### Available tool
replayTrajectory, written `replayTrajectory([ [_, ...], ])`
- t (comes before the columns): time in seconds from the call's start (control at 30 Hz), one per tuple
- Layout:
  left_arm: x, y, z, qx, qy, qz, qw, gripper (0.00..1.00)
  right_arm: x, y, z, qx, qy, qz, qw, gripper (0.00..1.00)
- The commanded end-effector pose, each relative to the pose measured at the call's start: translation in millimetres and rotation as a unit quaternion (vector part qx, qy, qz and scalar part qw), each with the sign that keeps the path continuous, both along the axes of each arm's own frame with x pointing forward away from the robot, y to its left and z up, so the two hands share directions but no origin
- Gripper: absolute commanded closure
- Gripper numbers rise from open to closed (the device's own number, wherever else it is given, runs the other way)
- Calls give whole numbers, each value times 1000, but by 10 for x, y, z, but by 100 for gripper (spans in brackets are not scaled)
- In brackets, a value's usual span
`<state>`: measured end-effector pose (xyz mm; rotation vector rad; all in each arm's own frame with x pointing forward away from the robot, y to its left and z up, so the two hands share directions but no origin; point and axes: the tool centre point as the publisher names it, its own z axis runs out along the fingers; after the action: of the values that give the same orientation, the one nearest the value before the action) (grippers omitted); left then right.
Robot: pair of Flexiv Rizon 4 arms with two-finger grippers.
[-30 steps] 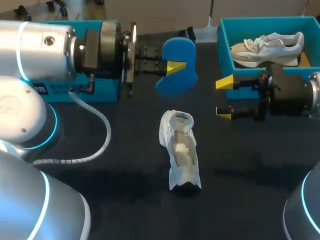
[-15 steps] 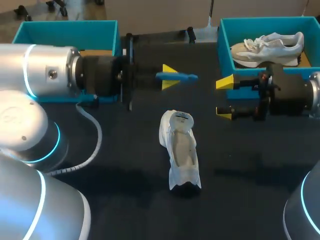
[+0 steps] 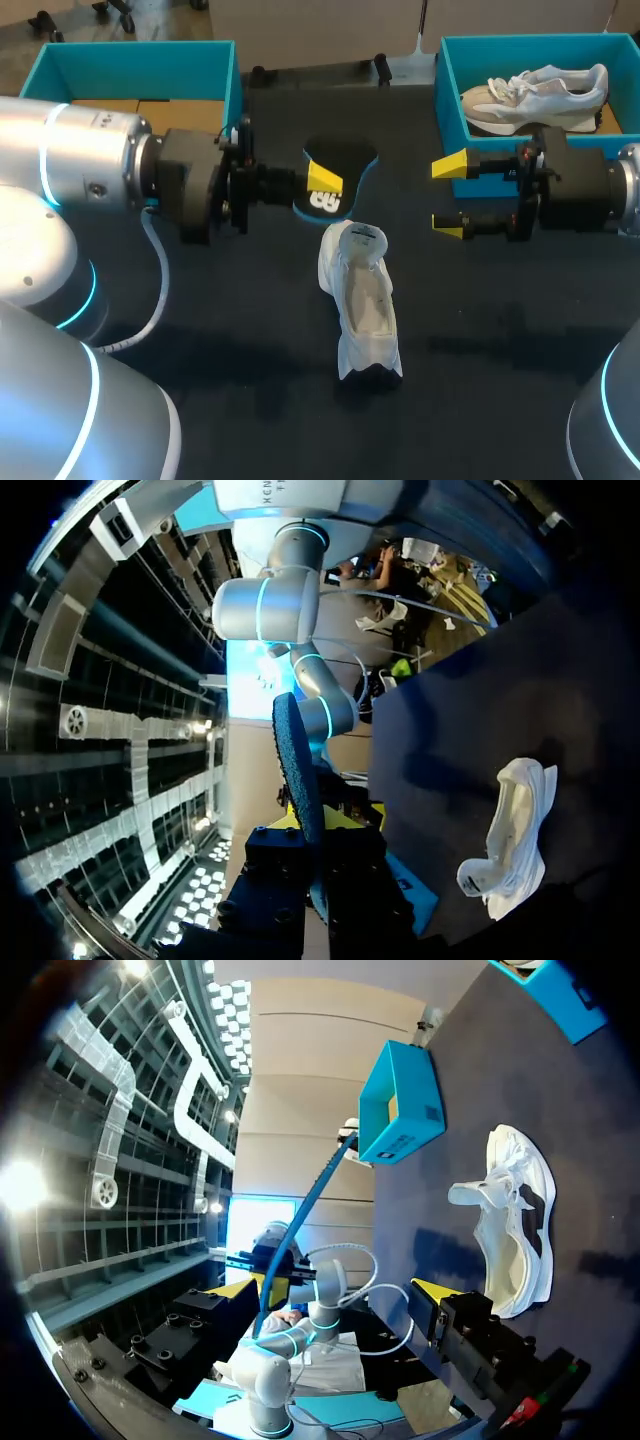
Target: Take the shoe out of the shoebox, open the shoe tongue, remove and reinsert the insole, then place the shoe into the shoebox
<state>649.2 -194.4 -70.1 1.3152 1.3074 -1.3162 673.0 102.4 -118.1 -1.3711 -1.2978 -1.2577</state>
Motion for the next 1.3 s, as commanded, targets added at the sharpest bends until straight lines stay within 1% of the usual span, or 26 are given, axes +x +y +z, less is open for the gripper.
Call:
replayTrajectory([
  [0.03,-101,-21,-173,-24,-60,5,998,100,1,24,-8,-1,0,-1,1000,0],
  [0.27,-98,-74,-341,-25,-81,17,996,100,1,24,-8,-1,0,-1,1000,0],
  [0.37,-82,-95,-387,-25,-106,18,994,100,1,24,-8,-1,0,-1,1000,0],
  [0.47,-52,-121,-449,-25,-151,22,988,100,1,24,-8,-1,0,-1,1000,0],
  [0.57,-35,-148,-498,-24,-162,30,986,100,1,24,-8,-1,0,-1,1000,0],
  [0.7,-46,-195,-534,-23,-166,27,986,100,-6,125,-20,3,-4,-7,1000,0],
  [0.87,-56,-311,-567,-29,-179,21,983,100,13,263,-9,0,-7,-3,1000,0],
  [1.1,-77,-461,-592,-38,-200,14,979,100,35,380,-33,9,-2,8,1000,0],
  [1.2,-75,-521,-604,-42,-206,22,977,100,51,418,-26,11,-2,11,1000,0],
  [1.23,-80,-532,-611,-44,-208,23,977,100,56,423,-27,12,-2,12,1000,9],
  [1.27,-85,-539,-613,-47,-210,26,976,100,60,425,-28,12,-2,12,1000,16],
  [1.3,-91,-547,-617,-47,-214,26,975,100,66,426,-33,12,-2,12,1000,27],
])
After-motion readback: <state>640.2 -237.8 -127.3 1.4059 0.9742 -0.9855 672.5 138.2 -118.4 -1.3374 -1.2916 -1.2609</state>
